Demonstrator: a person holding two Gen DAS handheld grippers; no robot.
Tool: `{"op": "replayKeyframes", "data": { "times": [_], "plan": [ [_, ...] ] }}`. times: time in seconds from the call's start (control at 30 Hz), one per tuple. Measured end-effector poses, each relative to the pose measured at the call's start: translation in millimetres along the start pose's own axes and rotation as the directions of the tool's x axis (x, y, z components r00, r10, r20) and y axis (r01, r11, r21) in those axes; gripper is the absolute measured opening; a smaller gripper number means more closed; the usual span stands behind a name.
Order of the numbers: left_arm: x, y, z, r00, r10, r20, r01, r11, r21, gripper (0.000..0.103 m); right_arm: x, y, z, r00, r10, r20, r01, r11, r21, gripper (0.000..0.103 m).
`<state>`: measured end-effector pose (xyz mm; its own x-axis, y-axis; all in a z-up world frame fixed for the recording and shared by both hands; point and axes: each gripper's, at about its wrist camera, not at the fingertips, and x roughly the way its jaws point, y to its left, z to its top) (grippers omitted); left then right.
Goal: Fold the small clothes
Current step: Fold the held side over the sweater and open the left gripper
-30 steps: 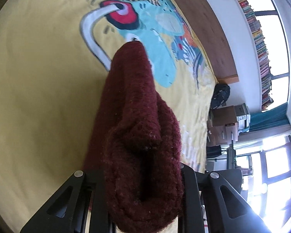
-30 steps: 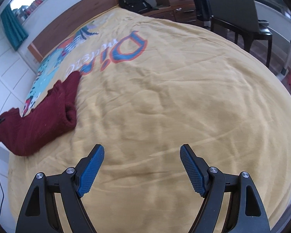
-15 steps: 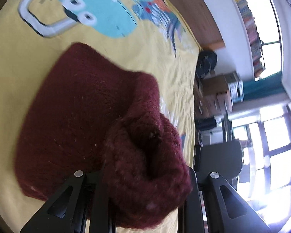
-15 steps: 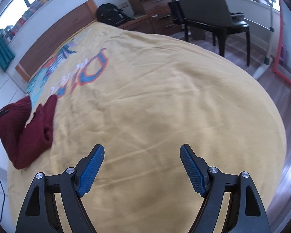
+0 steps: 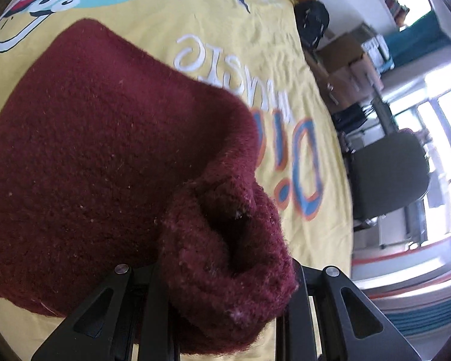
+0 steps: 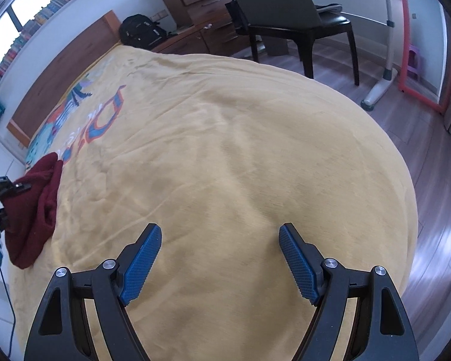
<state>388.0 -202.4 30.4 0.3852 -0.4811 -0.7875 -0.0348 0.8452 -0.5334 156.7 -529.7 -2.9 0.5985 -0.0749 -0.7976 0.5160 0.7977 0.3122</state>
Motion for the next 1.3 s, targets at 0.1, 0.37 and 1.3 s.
{"op": "replayKeyframes", "data": {
  "times": [0.1,0.37,1.3],
  "plan": [
    [5.1,-5.1,-12.6,0.999,0.032,0.001,-0.032,0.999,0.031,0.017,-0.3,-2.1,-1.3,1.000,0.002,0.002,-0.002,1.000,0.001,0.081],
    [20.2,-26.4,-18.3,0.998,0.066,-0.012,-0.065,0.995,0.069,0.025,-0.1,-2.2,-1.8,1.000,0.002,0.002,-0.002,1.000,0.000,0.081],
    [6.4,-59.1,-24.7,0.989,-0.115,-0.088,0.130,0.973,0.191,0.043,-24.3,11.1,-4.2,1.000,0.004,0.028,-0.004,1.000,-0.017,0.081]
  ]
}}
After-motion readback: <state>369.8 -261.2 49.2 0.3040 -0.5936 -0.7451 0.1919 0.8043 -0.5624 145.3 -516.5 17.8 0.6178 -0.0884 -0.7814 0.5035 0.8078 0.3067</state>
